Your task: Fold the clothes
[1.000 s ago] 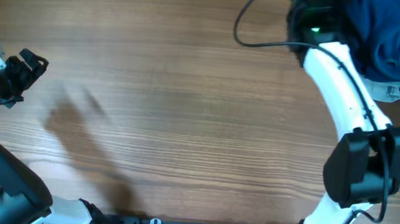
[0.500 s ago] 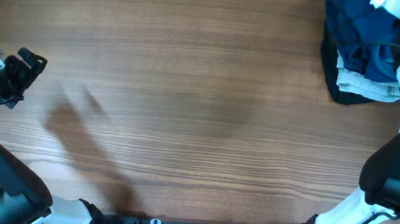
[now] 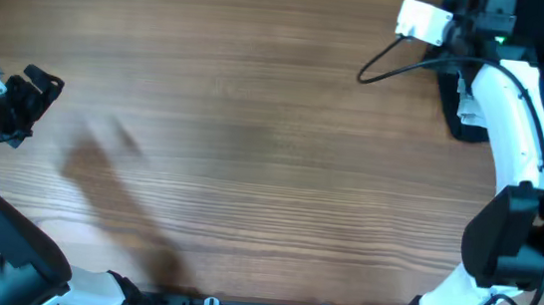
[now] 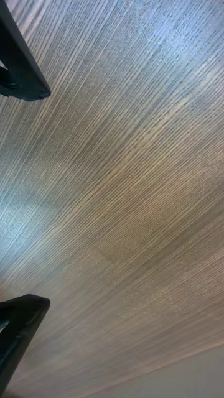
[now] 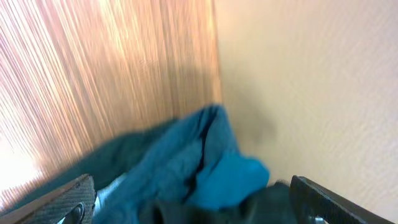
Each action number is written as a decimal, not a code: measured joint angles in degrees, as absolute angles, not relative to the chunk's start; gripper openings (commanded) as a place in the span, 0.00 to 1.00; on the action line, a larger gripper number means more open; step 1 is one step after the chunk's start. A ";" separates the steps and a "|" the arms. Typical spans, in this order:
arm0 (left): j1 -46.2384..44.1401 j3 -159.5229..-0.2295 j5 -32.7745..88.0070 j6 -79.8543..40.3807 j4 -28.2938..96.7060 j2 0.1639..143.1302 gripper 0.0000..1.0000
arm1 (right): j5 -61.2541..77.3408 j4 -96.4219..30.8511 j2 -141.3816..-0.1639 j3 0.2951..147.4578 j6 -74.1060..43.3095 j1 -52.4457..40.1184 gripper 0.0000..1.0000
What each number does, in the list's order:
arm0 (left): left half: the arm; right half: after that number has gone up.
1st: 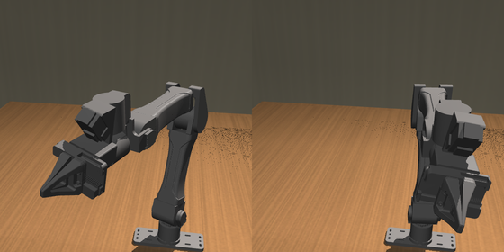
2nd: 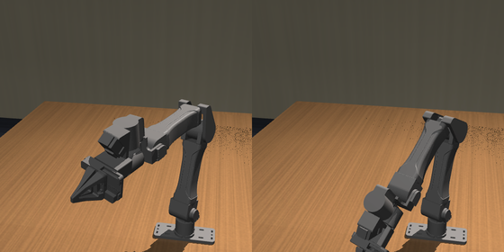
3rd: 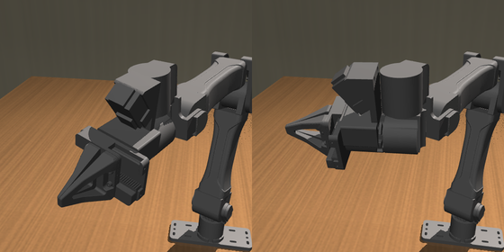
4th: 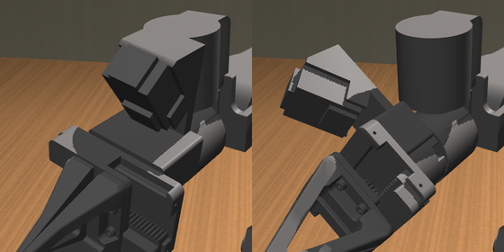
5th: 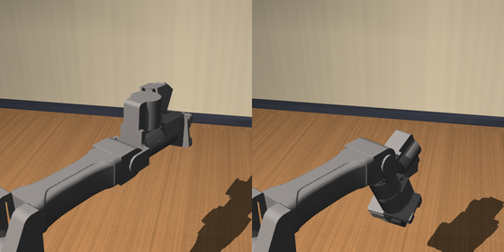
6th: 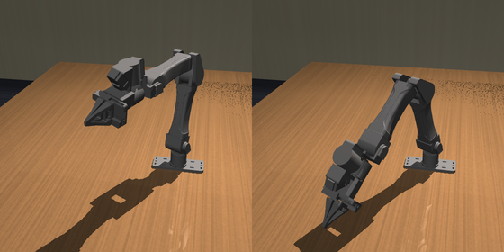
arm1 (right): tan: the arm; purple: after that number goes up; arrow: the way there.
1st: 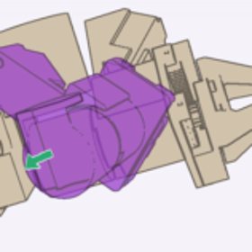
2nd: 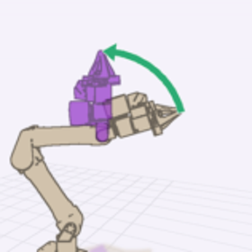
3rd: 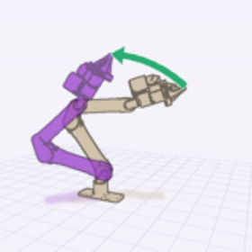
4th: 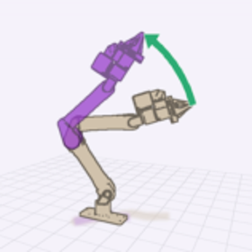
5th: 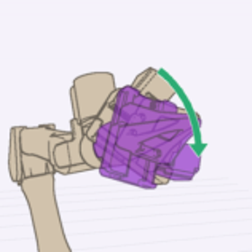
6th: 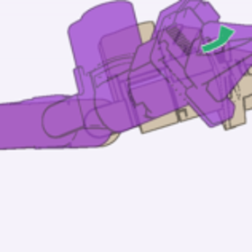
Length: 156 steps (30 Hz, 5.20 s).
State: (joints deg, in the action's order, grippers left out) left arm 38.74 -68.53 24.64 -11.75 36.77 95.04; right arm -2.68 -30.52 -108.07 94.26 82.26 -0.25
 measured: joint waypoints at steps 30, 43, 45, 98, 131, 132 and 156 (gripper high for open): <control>38.74 -68.53 24.43 -11.75 37.08 95.04 1.00 | 9.41 -37.30 -93.93 92.18 -20.08 -27.09 1.00; 38.74 -68.51 23.81 -11.94 37.01 95.04 1.00 | 10.52 1.28 -39.99 31.05 -9.91 -1.28 1.00; 38.74 -68.51 23.81 -11.94 37.04 95.07 1.00 | 10.57 5.41 -30.28 20.01 -9.74 1.21 1.00; -4.54 -57.28 6.20 -15.59 18.44 53.49 1.00 | 10.94 0.89 -0.97 0.38 -9.72 3.22 1.00; 6.52 -0.54 1.74 -25.67 3.95 0.84 1.00 | 10.94 0.84 -0.73 0.38 -9.72 3.22 1.00; 6.85 -0.54 1.74 -25.65 3.95 0.84 1.00 | 10.94 0.84 -0.73 0.38 -9.72 3.22 1.00; 7.27 -0.54 1.74 -25.67 3.95 0.84 1.00 | 10.94 0.82 -0.73 0.38 -9.72 3.22 1.00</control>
